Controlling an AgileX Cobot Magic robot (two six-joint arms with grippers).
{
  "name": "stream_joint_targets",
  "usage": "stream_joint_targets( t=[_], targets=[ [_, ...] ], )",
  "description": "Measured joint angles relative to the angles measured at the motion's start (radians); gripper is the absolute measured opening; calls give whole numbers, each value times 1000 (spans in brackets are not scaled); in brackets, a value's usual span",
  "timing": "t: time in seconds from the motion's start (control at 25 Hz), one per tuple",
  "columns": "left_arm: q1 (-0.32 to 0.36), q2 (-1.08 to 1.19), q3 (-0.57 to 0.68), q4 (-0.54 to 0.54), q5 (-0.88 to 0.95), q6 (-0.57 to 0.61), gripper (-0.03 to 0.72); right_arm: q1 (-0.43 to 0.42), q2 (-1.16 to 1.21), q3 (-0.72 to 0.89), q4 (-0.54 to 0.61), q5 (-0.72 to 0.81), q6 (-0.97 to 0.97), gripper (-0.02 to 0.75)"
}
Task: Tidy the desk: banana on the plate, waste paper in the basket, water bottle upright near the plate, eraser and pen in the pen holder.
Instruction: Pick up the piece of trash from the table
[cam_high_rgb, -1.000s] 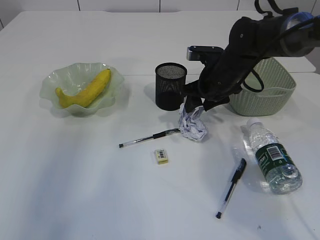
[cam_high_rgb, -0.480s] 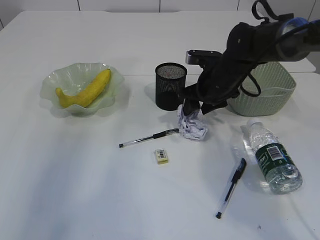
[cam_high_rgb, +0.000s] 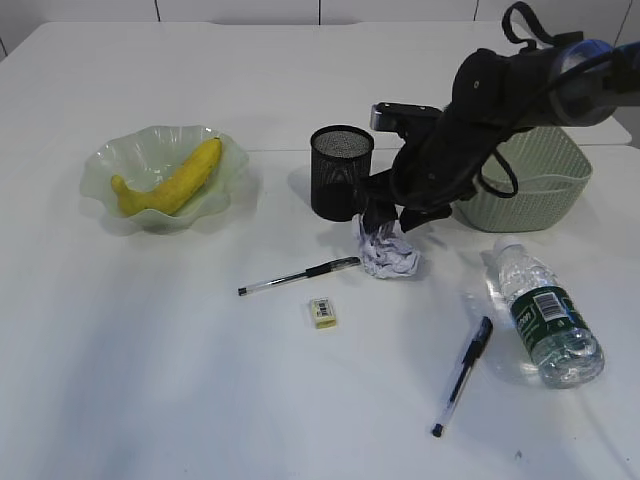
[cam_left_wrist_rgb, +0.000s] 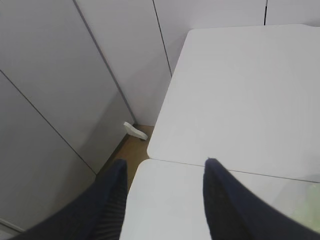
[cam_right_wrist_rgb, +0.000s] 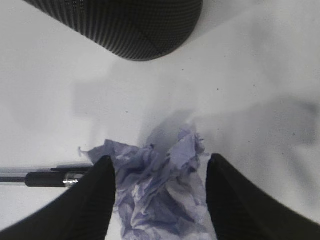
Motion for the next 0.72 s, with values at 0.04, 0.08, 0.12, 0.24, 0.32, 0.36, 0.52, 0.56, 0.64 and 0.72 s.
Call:
stream_joint_targets(
  t=[0.04, 0.08, 0.12, 0.24, 0.32, 0.36, 0.52, 0.56, 0.64, 0.72],
  targets=[
    [0, 0, 0, 0, 0, 0, 349, 0, 0, 0, 10, 0, 0, 431],
    [0, 0, 0, 0, 0, 0, 349, 0, 0, 0, 14, 0, 0, 431],
    [0, 0, 0, 0, 0, 0, 349, 0, 0, 0, 16, 0, 0, 431],
    [0, 0, 0, 0, 0, 0, 349, 0, 0, 0, 20, 0, 0, 431],
    [0, 0, 0, 0, 0, 0, 349, 0, 0, 0, 25, 0, 0, 431],
    [0, 0, 0, 0, 0, 0, 349, 0, 0, 0, 31, 0, 0, 431],
    [0, 0, 0, 0, 0, 0, 349, 0, 0, 0, 45, -12, 0, 431],
    [0, 0, 0, 0, 0, 0, 349, 0, 0, 0, 47, -13, 0, 431],
    [0, 0, 0, 0, 0, 0, 349, 0, 0, 0, 50, -15, 0, 431],
    [0, 0, 0, 0, 0, 0, 349, 0, 0, 0, 51, -15, 0, 430]
  ],
)
